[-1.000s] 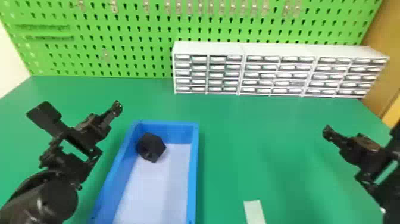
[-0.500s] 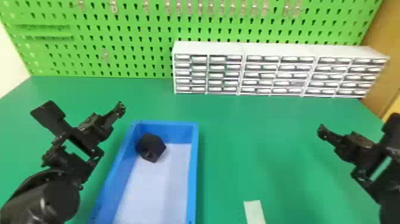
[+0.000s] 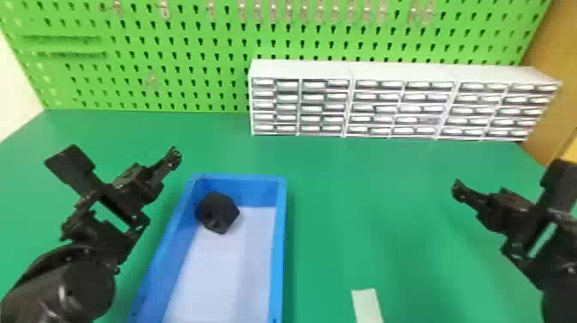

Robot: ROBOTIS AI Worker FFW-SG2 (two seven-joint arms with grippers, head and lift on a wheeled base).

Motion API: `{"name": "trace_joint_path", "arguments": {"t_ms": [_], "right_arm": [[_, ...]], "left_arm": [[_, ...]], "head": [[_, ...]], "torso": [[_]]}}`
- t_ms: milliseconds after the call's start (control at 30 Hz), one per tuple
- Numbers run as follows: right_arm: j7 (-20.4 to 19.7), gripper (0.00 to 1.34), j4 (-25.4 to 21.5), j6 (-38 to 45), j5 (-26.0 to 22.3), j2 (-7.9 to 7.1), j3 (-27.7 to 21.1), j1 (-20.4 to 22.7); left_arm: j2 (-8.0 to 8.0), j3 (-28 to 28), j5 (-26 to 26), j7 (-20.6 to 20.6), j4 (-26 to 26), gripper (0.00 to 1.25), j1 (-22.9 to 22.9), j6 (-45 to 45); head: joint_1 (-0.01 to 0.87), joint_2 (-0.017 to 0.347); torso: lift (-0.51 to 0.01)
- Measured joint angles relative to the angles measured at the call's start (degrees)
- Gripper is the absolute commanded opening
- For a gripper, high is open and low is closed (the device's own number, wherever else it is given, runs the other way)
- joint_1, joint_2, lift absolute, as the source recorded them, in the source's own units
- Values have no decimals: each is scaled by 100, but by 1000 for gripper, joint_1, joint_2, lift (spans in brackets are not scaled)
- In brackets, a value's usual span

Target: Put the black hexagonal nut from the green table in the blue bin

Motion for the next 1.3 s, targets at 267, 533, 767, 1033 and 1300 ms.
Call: {"name": "trace_joint_path", "arguments": {"t_ms": [267,533,767,1033,1300], "right_arm": [[0,1138,0,8,16,-38,48,-5],[0,1137,0,9,17,-39,56,-14],[0,1138,0,9,24,-34,72,-22],[0,1138,0,9,25,-31,76,-22],[0,1138,0,6,25,-31,79,-22]], "left_arm": [[0,2,-13,0,0,1137,0,1],[0,3,-20,0,0,1137,-1,1],[0,8,-29,0,0,1137,-12,1],[0,10,-31,0,0,1137,-10,1],[0,11,-39,0,0,1137,-8,1]], "head": [[666,32],[666,32],[666,32],[666,32],[666,32]], "torso": [[-100],[-100],[-100],[-100],[-100]]}}
